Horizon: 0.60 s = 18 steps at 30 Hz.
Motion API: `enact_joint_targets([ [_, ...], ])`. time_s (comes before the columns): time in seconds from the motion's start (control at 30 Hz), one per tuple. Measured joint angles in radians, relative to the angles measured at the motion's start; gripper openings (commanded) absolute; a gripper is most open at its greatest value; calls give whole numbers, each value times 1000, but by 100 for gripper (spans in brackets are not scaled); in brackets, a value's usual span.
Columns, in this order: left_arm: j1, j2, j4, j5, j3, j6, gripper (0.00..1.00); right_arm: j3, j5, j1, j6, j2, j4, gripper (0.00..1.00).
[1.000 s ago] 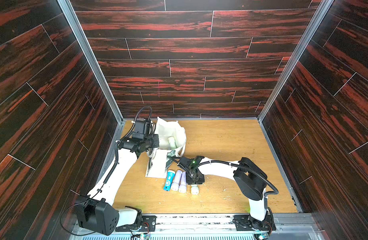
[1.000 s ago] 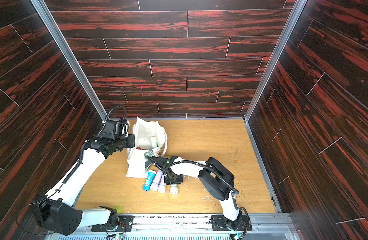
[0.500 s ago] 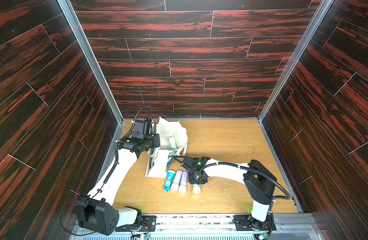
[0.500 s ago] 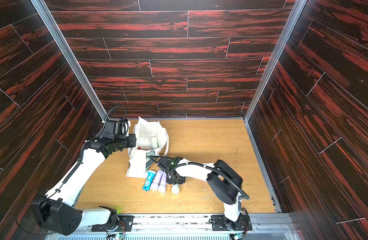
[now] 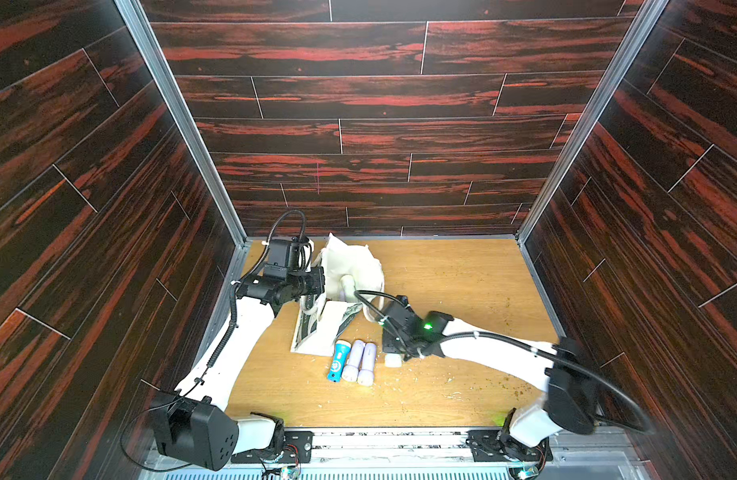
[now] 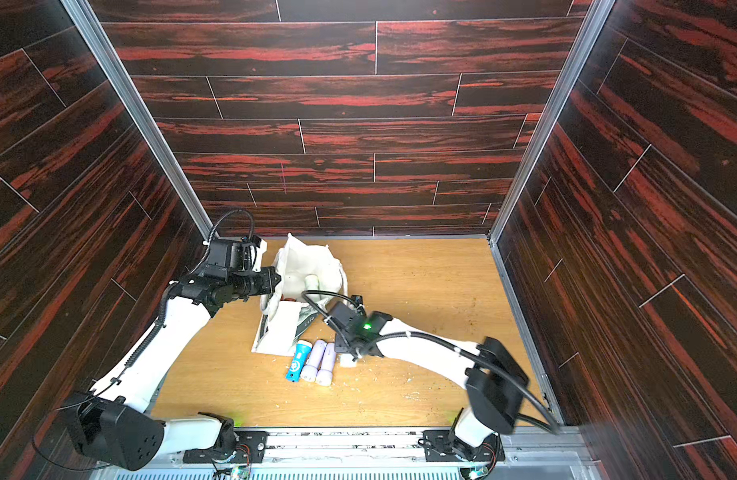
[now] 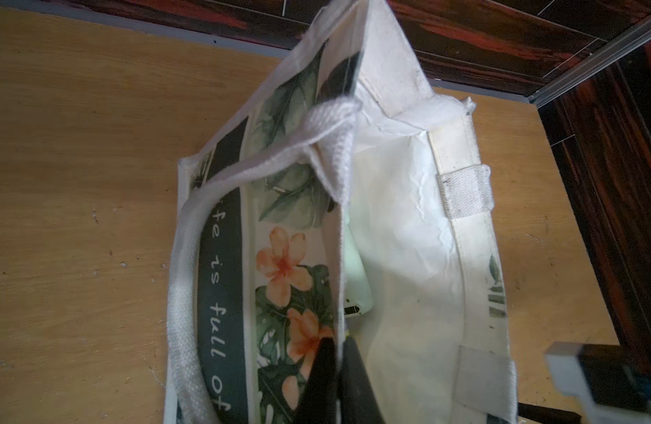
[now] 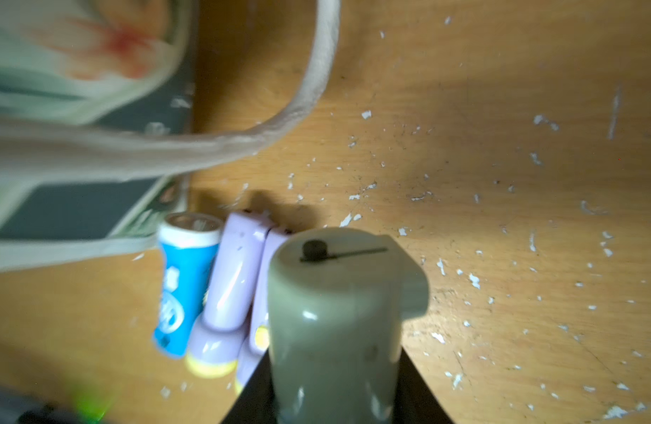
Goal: Put the flashlights into the tote bags
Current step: Pick up the flashlight from the center of the board, then place the flashlight in the canvas bag.
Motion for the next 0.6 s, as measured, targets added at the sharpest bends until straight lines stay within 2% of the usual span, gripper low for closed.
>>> enact_joint_targets([
  [0.37, 11, 8, 24, 97, 0, -15, 0, 122, 40, -50, -132, -45, 13, 0],
  [0.6, 16, 24, 60, 182, 0, -47, 0, 118, -56, -182, -175, -134, 119, 0],
])
